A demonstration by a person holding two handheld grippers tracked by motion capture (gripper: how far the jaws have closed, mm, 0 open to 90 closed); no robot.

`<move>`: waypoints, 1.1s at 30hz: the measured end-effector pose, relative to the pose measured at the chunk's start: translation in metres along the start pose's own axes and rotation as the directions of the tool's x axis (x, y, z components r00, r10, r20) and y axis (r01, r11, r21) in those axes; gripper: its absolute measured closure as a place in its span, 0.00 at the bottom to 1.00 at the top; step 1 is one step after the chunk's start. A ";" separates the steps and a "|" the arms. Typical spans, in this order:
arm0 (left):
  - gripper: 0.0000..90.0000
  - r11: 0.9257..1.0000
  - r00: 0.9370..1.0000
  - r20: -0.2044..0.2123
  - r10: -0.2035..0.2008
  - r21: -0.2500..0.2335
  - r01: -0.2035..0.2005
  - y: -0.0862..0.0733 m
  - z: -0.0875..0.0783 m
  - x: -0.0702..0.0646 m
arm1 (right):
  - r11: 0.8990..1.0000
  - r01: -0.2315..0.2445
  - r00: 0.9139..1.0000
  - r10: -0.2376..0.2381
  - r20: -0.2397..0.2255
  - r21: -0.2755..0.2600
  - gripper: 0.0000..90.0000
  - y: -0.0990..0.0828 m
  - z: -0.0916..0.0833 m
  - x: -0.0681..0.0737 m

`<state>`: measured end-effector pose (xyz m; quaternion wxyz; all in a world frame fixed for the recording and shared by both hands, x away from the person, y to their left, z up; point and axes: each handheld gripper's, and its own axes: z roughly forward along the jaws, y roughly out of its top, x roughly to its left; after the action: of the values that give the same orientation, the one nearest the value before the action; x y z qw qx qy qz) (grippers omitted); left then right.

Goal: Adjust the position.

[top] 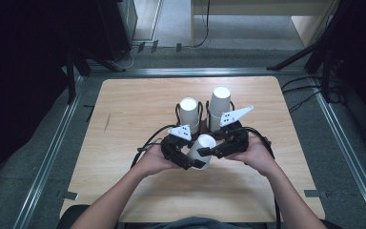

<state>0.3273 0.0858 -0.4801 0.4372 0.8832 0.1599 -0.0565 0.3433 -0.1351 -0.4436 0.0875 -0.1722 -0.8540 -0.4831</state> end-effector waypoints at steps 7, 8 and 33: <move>0.32 1.000 1.000 -0.006 -0.010 -0.002 0.010 0.001 -0.006 0.003 | 1.000 0.022 0.999 -0.022 0.032 0.008 0.30 -0.001 -0.001 -0.001; 0.32 1.000 1.000 -0.011 -0.006 0.004 0.006 0.001 -0.007 0.004 | 1.000 0.019 0.999 -0.019 0.030 0.007 0.30 -0.001 -0.002 -0.002; 0.32 0.986 0.997 -0.070 0.041 0.161 -0.029 0.011 -0.028 0.018 | 0.994 0.044 0.997 -0.051 0.064 0.101 0.28 -0.016 -0.003 -0.002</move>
<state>0.3466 0.1065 -0.4590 0.3596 0.9196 0.1553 -0.0292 0.3389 -0.1456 -0.4551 0.0557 -0.1632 -0.8832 -0.4361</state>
